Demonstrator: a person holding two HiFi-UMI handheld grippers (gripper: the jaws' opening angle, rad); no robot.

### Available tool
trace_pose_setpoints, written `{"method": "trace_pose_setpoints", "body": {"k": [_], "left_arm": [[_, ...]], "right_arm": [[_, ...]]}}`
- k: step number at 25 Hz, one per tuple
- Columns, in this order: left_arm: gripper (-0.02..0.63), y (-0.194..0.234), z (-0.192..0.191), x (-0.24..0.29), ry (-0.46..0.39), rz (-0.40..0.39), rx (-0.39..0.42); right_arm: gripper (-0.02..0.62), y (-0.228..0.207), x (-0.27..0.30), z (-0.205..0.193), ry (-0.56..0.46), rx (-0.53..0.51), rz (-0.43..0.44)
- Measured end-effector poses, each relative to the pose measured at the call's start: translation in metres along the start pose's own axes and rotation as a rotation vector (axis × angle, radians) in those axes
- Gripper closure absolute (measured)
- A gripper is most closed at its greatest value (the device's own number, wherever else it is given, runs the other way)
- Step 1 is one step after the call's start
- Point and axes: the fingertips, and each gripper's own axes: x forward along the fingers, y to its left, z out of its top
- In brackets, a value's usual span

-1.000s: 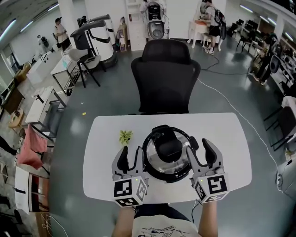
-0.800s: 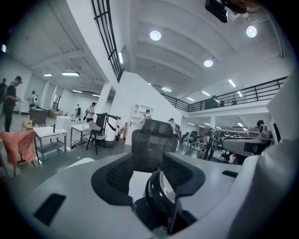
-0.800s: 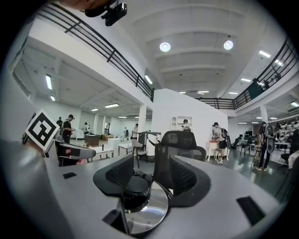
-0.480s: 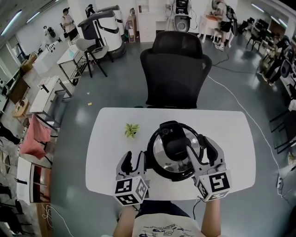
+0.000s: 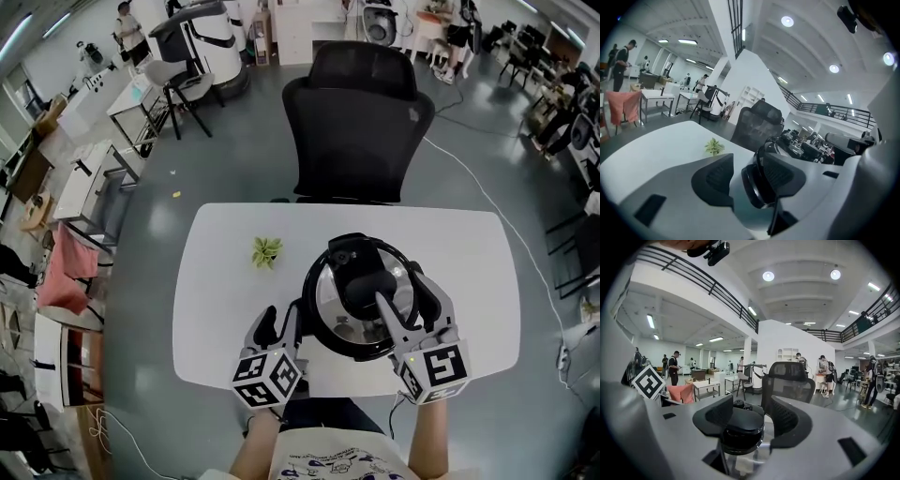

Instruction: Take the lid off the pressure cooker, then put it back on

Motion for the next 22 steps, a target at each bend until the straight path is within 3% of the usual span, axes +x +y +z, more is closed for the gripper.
{"method": "trace_pose_setpoints", "body": {"k": [12, 22], "left_arm": [[0.413, 0.008, -0.025, 0.019, 0.05, -0.041, -0.229], [0.471, 0.006, -0.03, 0.025, 0.049, -0.087, -0.296]], "right_arm": [[0.322, -0.001, 0.017, -0.007, 0.036, 0.013, 0.043], [0.293, 0.02, 0.027, -0.02, 0.158, -0.088, 0.24]]}}
